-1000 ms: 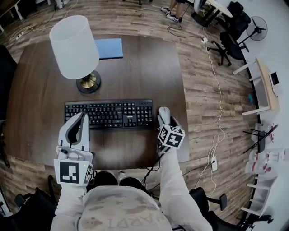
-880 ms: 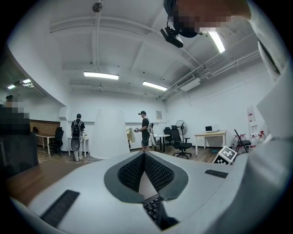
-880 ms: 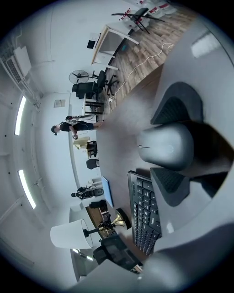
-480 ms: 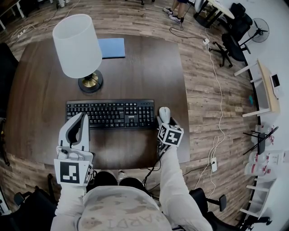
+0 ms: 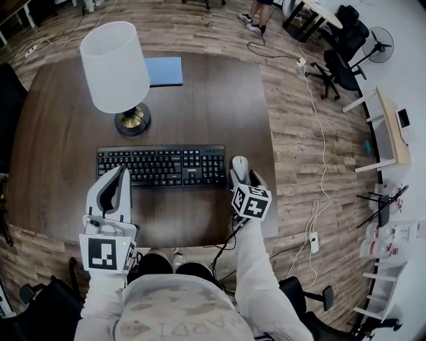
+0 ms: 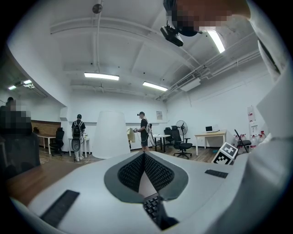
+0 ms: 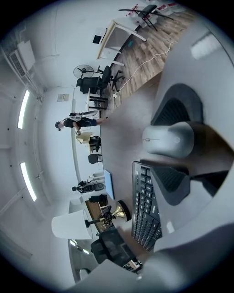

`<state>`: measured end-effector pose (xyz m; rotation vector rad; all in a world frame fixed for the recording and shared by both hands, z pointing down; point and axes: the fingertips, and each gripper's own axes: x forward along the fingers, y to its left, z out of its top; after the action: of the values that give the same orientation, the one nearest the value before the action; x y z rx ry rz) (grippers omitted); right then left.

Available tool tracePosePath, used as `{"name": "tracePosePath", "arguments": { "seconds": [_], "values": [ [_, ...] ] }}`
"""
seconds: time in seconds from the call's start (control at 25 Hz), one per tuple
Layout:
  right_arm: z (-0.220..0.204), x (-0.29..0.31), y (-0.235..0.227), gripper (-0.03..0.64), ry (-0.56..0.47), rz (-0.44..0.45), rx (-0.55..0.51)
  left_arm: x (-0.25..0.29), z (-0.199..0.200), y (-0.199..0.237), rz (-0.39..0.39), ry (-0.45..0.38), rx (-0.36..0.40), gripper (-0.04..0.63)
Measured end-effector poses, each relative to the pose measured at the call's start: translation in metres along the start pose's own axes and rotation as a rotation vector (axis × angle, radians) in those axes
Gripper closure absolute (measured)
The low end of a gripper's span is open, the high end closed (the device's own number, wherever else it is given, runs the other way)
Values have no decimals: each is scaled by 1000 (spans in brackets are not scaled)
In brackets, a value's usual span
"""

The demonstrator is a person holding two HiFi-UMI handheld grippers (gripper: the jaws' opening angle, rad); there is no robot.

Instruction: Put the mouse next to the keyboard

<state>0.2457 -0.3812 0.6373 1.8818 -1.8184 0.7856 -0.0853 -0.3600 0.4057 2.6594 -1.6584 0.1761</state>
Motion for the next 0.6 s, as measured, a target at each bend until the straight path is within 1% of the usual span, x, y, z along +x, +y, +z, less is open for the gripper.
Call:
{"name": "tracePosePath", "arguments": {
  "seconds": [0.04,0.12,0.2,0.24,0.44,0.6],
  "values": [
    [3,-6,3,353,-16,5,-3,-1,1,-1,-1,-1,1,589],
    [10,-18,7,464,-49,10,-4,-4,3,-3,-3,-6,2,589],
    [16,-30,11,588,-82,18,-5,-9,5,-4,-2,-11,4,589],
    [18,-37,14,607,-98,29,-10,-11,6,-5,-1,-13,5,589],
    [30,-69,34,609,-183,79,-62,-29,13,-10,5,-25,10,589],
    [38,-96,44,607,-238,106,-68,-43,19,-15,10,-34,16,589]
  ]
}}
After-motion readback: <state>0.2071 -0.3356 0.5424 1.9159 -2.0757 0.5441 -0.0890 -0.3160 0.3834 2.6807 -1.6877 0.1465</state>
